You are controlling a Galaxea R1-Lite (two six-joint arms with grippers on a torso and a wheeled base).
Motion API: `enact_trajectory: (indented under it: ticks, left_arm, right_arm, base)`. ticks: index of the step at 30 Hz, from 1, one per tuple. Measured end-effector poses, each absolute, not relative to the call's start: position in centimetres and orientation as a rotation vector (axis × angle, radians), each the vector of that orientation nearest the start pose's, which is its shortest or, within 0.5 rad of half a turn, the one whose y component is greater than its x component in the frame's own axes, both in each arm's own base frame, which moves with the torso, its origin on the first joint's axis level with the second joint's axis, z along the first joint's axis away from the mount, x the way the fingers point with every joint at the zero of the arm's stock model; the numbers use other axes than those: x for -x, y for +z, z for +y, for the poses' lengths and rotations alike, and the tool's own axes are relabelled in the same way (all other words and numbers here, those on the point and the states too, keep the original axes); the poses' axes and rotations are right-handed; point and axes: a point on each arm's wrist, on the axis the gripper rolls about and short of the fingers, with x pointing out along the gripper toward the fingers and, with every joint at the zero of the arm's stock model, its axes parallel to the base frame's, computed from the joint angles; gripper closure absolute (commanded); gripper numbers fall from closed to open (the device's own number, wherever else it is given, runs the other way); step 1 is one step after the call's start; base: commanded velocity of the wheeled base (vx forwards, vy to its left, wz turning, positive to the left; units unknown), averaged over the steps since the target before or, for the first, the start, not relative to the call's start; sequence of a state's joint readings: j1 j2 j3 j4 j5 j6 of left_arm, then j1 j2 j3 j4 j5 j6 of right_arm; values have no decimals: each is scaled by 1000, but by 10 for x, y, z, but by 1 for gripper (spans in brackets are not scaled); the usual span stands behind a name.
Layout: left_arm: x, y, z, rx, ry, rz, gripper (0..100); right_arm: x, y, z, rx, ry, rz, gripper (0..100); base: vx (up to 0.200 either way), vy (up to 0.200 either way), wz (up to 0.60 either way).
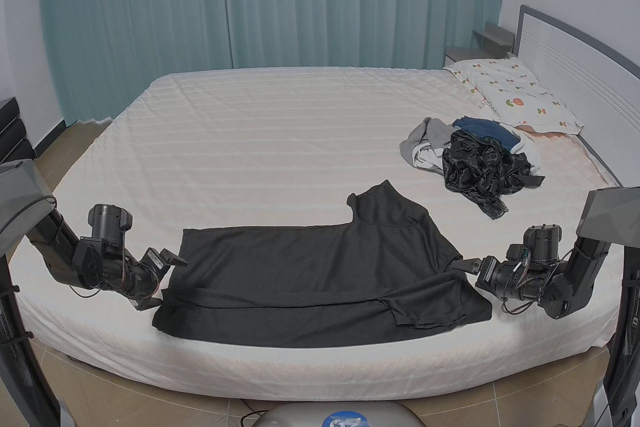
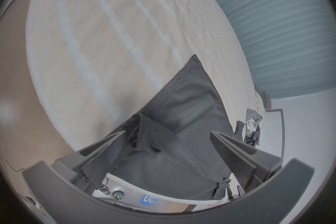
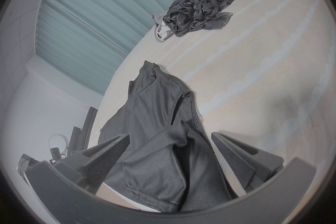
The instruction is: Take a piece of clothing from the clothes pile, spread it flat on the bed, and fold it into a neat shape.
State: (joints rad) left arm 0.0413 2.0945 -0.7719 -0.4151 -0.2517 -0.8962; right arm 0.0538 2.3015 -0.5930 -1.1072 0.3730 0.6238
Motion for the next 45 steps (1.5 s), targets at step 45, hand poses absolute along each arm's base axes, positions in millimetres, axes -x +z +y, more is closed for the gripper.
enact_trajectory:
  ticks: [45]
  left_arm:
    - [-333,5,-71,923,312,814,0]
  right_arm:
    - [-328,-16,30,-687,226,706,0]
  base:
    - [0,0,0]
